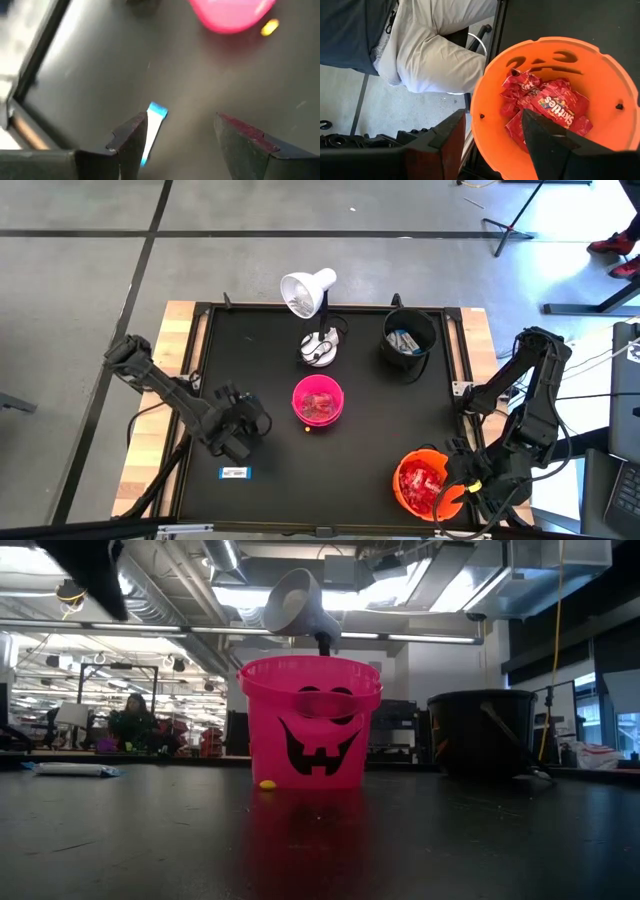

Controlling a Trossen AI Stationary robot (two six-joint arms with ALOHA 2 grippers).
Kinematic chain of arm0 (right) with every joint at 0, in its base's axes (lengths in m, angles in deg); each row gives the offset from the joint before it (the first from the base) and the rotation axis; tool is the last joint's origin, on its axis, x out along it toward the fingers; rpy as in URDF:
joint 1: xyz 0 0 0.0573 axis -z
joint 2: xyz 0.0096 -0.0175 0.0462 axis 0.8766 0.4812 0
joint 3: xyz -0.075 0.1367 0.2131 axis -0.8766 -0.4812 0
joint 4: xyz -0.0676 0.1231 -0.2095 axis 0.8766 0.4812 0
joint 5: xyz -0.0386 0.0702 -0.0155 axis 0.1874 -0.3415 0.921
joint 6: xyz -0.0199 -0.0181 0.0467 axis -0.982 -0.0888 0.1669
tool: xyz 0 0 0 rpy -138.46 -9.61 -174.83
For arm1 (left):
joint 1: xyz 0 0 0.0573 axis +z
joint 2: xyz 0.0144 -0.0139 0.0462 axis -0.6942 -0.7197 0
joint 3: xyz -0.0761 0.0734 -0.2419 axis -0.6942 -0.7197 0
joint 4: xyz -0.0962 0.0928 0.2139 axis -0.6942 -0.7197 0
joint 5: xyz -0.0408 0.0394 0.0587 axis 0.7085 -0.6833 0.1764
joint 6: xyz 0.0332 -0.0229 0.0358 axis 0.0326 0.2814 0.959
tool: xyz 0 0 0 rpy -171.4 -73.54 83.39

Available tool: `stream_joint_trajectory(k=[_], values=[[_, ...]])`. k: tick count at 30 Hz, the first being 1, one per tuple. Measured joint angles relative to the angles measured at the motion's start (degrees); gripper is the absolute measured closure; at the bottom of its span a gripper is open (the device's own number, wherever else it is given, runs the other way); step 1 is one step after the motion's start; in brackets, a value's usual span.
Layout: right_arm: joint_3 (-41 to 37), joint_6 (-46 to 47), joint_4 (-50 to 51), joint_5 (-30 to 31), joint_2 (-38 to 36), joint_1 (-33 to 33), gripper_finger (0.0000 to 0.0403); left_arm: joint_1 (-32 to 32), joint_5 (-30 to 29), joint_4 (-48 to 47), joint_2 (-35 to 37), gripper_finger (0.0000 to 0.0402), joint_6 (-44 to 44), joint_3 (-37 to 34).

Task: Sort candy
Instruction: Put the white chocolate bar into the black bucket

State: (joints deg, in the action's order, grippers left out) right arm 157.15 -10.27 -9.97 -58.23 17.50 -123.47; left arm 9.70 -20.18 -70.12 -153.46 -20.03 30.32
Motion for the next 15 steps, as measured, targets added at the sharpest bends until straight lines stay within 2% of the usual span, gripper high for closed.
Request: stream_joint_trajectory(k=[4,9,12,15], values=[[0.00,0.00,0.00,0.00,0.00,0.00,0.0210,4.18,8.24,-3.01,0.00,0.0180,1.55,0.00],[0.00,-0.04,0.00,2.13,0.00,0.00,0.0210,10.41,16.16,-3.81,0.00,0.0200,9.36,0.00],[0.00,-0.04,-0.17,5.97,0.02,0.00,0.0210,14.80,19.02,-4.05,0.00,0.0210,15.61,0.00],[0.00,-0.07,-1.78,12.47,0.25,0.00,0.0210,19.16,20.75,-4.31,0.00,0.0212,21.15,0.00]])
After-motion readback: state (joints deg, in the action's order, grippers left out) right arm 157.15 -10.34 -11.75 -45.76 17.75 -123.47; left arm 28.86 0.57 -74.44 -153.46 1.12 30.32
